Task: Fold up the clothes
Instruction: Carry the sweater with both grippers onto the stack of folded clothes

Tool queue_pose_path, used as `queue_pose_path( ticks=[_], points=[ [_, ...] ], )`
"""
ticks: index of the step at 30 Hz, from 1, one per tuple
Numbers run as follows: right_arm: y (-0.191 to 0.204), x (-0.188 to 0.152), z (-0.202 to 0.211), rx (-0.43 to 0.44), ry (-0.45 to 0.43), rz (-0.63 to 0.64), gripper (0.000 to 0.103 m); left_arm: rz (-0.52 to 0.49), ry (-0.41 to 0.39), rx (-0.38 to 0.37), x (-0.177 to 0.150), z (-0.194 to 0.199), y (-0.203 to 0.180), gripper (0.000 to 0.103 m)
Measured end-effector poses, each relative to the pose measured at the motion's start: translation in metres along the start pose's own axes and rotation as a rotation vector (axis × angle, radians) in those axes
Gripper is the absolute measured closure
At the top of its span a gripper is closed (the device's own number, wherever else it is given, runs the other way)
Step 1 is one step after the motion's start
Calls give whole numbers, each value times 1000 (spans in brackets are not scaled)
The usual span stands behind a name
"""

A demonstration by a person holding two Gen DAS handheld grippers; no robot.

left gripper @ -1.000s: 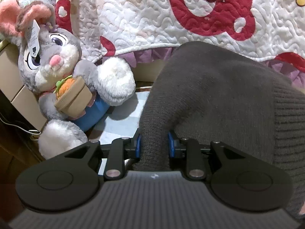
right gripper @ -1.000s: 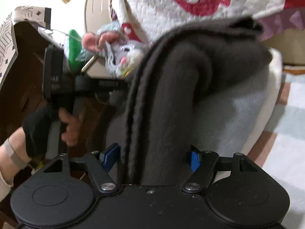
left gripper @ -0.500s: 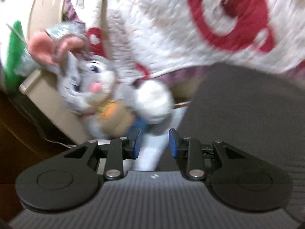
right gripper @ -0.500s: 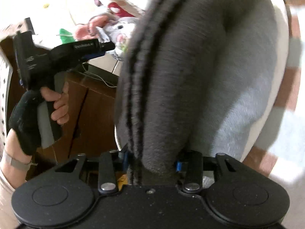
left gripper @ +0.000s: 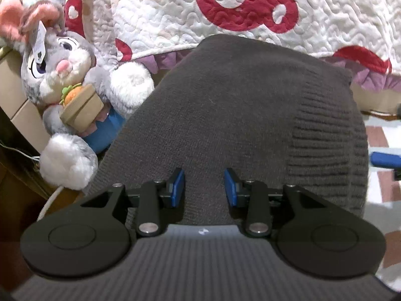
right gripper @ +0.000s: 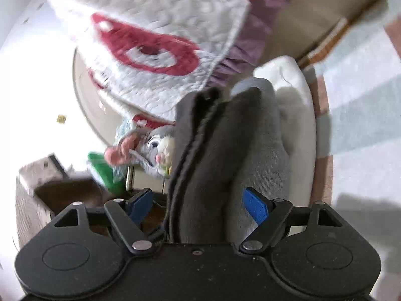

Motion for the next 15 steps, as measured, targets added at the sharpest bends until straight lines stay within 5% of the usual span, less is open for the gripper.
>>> queue_pose_path(
  ticks=[8, 9, 10, 13, 15],
  points=[
    [5, 11, -56, -112, -64, 79, 20, 39, -1, 7, 0, 3, 1, 69],
    [14, 13, -57, -131, -69, 130, 47, 40, -4, 14, 1, 5, 0, 69],
    [28, 13, -60, -148, -67, 216, 64, 51, -20, 5, 3, 11, 0, 71],
    [88, 6, -73, -190, -38, 596, 70, 89, -129, -63, 12, 39, -5, 75],
    [91, 12, -79, -246, -39, 661, 71, 56, -145, -100, 17, 45, -19, 75]
  ],
)
Point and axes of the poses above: each gripper's, at about its wrist camera, not at the fingertips, and z roughly against the way its jaws point, y to its left, x to its top, the point moved 4 cm from there along -z, roughly the way its jaws point, and after that the axes turned 7 degrees about -z, right-handed, at the moved point
